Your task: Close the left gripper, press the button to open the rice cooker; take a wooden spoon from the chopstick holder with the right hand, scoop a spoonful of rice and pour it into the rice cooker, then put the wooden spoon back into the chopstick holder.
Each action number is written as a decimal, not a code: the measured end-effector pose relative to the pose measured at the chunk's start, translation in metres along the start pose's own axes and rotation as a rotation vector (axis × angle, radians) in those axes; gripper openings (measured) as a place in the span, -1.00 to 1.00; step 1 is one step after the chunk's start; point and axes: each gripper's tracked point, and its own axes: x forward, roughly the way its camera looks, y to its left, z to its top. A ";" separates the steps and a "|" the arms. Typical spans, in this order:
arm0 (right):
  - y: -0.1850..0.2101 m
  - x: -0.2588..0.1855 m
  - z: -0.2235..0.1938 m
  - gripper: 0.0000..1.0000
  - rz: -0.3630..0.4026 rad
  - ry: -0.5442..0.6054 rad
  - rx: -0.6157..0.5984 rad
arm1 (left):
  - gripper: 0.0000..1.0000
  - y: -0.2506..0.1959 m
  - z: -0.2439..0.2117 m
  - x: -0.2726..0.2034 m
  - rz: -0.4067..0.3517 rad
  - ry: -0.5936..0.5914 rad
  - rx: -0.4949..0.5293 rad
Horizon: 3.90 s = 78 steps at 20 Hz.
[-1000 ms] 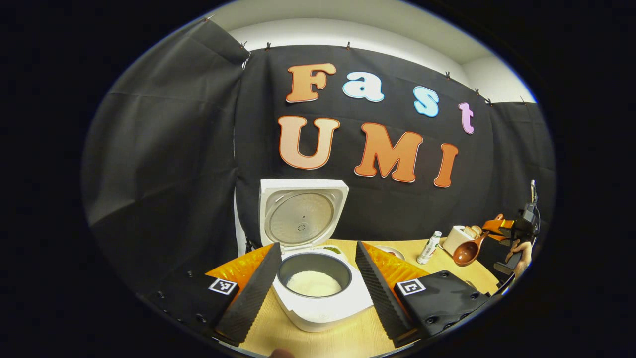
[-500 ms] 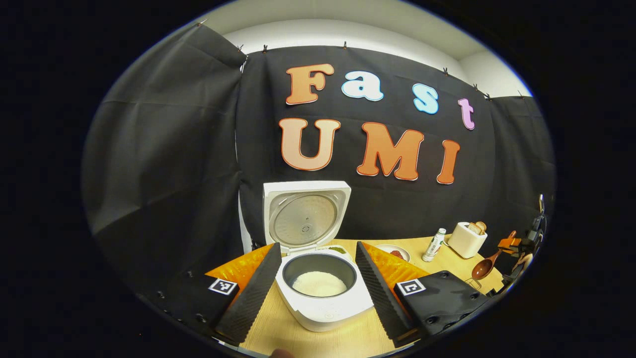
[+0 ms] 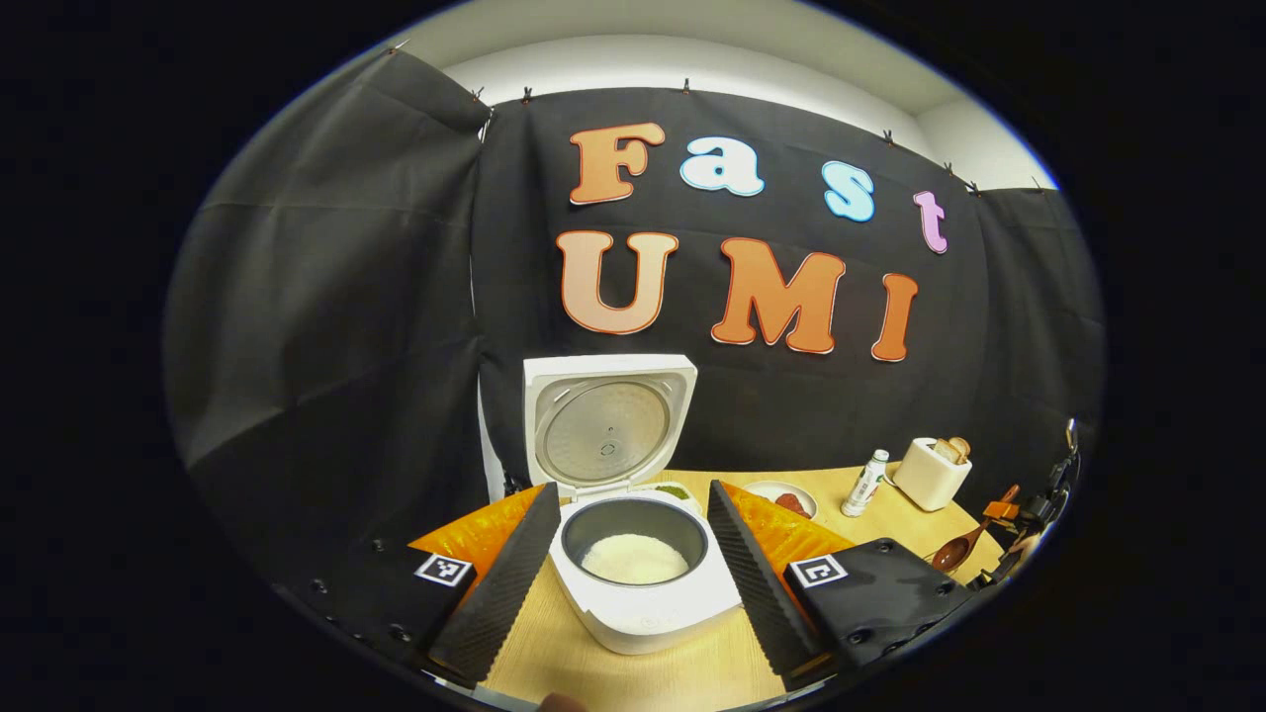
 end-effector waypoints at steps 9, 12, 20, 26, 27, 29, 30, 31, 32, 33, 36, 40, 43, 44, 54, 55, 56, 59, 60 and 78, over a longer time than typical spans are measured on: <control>-0.004 0.014 -0.029 -0.83 0.028 0.017 -0.030 | 1.00 -0.005 -0.002 -0.008 0.035 0.011 0.016; -0.007 0.015 -0.040 -0.83 0.018 0.032 -0.074 | 1.00 -0.008 -0.002 -0.011 0.037 0.014 0.013; -0.014 0.014 -0.025 0.07 -0.033 0.026 -0.088 | 1.00 -0.013 0.008 -0.012 0.029 -0.010 0.005; -0.016 0.003 0.007 0.90 -0.102 -0.002 -0.123 | 1.00 -0.010 0.030 -0.003 0.053 -0.051 0.015; -0.012 -0.002 0.015 0.90 -0.100 -0.011 -0.131 | 1.00 -0.006 0.037 0.002 0.070 -0.065 0.022; -0.006 -0.013 0.026 0.90 -0.104 -0.024 -0.150 | 1.00 0.001 0.051 0.013 0.097 -0.082 0.028; -0.004 -0.019 0.031 0.90 -0.105 -0.030 -0.160 | 1.00 0.000 0.059 0.020 0.099 -0.088 0.019; 0.002 -0.026 0.035 0.90 -0.095 -0.038 -0.180 | 1.00 0.000 0.068 0.027 0.101 -0.098 0.005; 0.007 -0.033 0.037 0.90 -0.092 -0.050 -0.208 | 1.00 0.001 0.077 0.034 0.099 -0.105 -0.005; 0.010 -0.040 0.042 0.90 -0.095 -0.067 -0.241 | 1.00 0.003 0.086 0.042 0.109 -0.113 -0.009; 0.019 -0.054 0.050 0.90 -0.090 -0.096 -0.322 | 1.00 0.004 0.109 0.069 0.103 -0.126 -0.025; 0.019 -0.069 0.062 0.90 -0.098 -0.127 -0.378 | 1.00 0.006 0.140 0.103 0.106 -0.113 -0.051; 0.016 -0.076 0.064 0.90 -0.100 -0.135 -0.402 | 1.00 0.009 0.173 0.130 0.122 -0.142 -0.022; 0.014 -0.078 0.064 0.90 -0.101 -0.135 -0.410 | 1.00 0.013 0.176 0.140 0.132 -0.141 -0.025; -0.001 -0.082 0.052 0.90 -0.114 -0.099 -0.439 | 1.00 0.024 0.172 0.247 0.145 0.083 0.059; -0.001 -0.082 0.052 0.90 -0.114 -0.099 -0.436 | 0.99 0.025 0.163 0.257 0.148 0.118 0.080; -0.002 -0.082 0.053 0.90 -0.113 -0.100 -0.433 | 1.00 0.022 0.153 0.265 0.141 0.152 0.085; -0.007 -0.079 0.054 0.90 -0.121 -0.099 -0.425 | 1.00 0.022 0.130 0.287 0.130 0.222 0.032; -0.009 -0.079 0.054 0.90 -0.124 -0.098 -0.423 | 1.00 0.023 0.122 0.287 0.135 0.239 0.009; 0.017 -0.072 0.051 0.90 -0.045 -0.077 -0.439 | 1.00 0.008 0.058 0.247 0.059 0.392 -0.122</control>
